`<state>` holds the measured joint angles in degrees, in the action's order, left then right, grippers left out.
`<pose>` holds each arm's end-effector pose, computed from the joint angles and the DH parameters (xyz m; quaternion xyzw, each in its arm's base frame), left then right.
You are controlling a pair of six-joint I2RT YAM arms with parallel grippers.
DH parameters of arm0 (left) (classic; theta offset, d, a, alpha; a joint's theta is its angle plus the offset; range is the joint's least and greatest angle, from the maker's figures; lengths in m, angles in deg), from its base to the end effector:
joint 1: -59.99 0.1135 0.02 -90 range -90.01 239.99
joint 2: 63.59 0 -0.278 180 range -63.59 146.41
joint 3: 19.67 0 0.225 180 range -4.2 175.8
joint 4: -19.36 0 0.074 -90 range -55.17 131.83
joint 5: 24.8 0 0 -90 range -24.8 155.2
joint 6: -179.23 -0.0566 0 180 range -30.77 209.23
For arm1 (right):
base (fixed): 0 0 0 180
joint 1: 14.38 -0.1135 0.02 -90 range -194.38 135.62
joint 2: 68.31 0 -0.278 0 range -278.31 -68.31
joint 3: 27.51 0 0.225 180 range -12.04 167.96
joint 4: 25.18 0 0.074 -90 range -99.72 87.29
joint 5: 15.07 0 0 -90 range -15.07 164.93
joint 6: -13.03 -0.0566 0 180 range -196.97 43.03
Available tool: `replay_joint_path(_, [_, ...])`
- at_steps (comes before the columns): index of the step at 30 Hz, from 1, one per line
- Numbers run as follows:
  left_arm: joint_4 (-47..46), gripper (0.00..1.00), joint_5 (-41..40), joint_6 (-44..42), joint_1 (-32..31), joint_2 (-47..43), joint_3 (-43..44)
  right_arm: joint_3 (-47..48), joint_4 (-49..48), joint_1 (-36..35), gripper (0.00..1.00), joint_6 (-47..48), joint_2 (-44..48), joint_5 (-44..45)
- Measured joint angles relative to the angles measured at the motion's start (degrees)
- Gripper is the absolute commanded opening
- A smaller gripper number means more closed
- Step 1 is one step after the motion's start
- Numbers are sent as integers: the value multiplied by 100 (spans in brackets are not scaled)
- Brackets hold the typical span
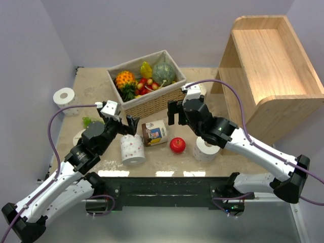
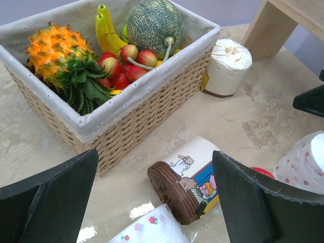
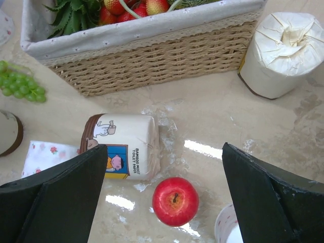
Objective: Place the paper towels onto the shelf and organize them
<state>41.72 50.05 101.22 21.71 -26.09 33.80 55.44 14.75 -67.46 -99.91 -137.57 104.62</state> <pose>0.1219 -0.0773 0.3303 0.0825 0.7395 -0.1917 0.6399 0.1730 0.1835 0.3723 -0.0828 0.8278 0.1430 0.5362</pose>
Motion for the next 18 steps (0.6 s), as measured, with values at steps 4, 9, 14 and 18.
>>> replay_joint_path(4, [-2, 100, 0, 0, 0, 4, -2, 0, 28, 0, 99, -4, -4, 72])
replay_joint_path(9, [-2, 100, 4, -2, 2, 50, 0, 83, 260, 0, 98, -46, -81, 245])
replay_joint_path(14, [2, 100, 4, -24, 0, 66, 0, 225, 645, 0, 97, -68, -85, 448])
replay_joint_path(18, [7, 100, 9, -59, 2, 46, 0, 575, 1464, 0, 89, -273, -138, 750])
